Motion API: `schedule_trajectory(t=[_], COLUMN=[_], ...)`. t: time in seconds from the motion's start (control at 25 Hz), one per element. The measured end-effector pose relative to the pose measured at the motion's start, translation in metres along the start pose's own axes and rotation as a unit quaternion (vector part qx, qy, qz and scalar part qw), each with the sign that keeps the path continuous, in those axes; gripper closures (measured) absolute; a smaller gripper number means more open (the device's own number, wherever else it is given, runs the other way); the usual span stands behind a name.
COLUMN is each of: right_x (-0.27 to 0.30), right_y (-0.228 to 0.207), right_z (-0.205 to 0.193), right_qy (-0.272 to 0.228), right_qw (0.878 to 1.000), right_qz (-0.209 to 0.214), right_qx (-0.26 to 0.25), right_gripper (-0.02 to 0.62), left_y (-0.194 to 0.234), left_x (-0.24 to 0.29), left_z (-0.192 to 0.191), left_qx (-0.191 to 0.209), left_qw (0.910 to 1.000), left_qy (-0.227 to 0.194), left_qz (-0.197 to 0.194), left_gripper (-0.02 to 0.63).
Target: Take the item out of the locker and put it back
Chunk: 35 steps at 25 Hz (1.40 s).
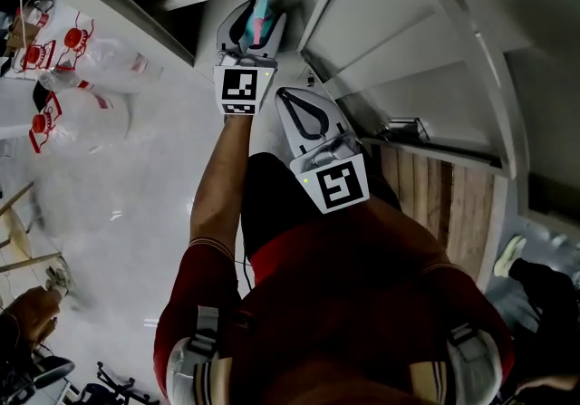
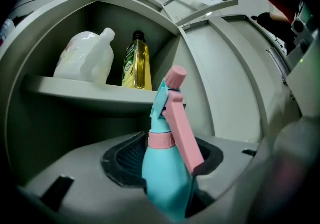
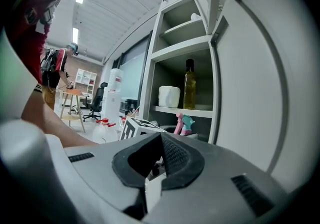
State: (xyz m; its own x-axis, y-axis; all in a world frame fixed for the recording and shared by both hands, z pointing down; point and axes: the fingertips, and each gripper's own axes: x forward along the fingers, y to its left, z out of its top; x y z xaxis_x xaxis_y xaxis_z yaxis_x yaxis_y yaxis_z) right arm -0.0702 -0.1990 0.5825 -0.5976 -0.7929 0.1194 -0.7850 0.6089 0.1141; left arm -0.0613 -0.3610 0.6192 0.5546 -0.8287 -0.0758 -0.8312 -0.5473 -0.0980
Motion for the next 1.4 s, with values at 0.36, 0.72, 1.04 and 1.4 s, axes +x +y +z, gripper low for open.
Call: schedule_trajectory(t=[0.36, 0.72, 1.04, 1.4], right_x=[0.012, 0.012, 0.01, 0.007], right_y=[-0.013, -0.011, -0.005, -0.004], right_z=[-0.012, -0.028, -0.045, -0.067], right_qy=[-0.041, -0.077, -0.111, -0.132], right_qw=[0.998, 0.996, 0.993, 0.99], right_qz=[-0.028, -0.034, -0.032, -0.029], right_qx=[0.026, 0.03, 0.024, 0.029], right_gripper=[0.598, 0.598, 0.598, 0.598], left_y=[-0.002, 0.0, -0.001, -0.001], left_x=[0.015, 0.019, 0.025, 0.032], left_z=[-0.007, -0.009, -0.013, -0.009], left_qx=[-0.005, -0.012, -0.003, -0.034], left_qw=[0.9995, 0.9979, 0.9961, 0.9927], left_qy=[-0.026, -0.062, -0.086, -0.115], left_qz=[-0.015, -0.017, -0.018, -0.017], left_gripper=[0.387, 0.387, 0.387, 0.39])
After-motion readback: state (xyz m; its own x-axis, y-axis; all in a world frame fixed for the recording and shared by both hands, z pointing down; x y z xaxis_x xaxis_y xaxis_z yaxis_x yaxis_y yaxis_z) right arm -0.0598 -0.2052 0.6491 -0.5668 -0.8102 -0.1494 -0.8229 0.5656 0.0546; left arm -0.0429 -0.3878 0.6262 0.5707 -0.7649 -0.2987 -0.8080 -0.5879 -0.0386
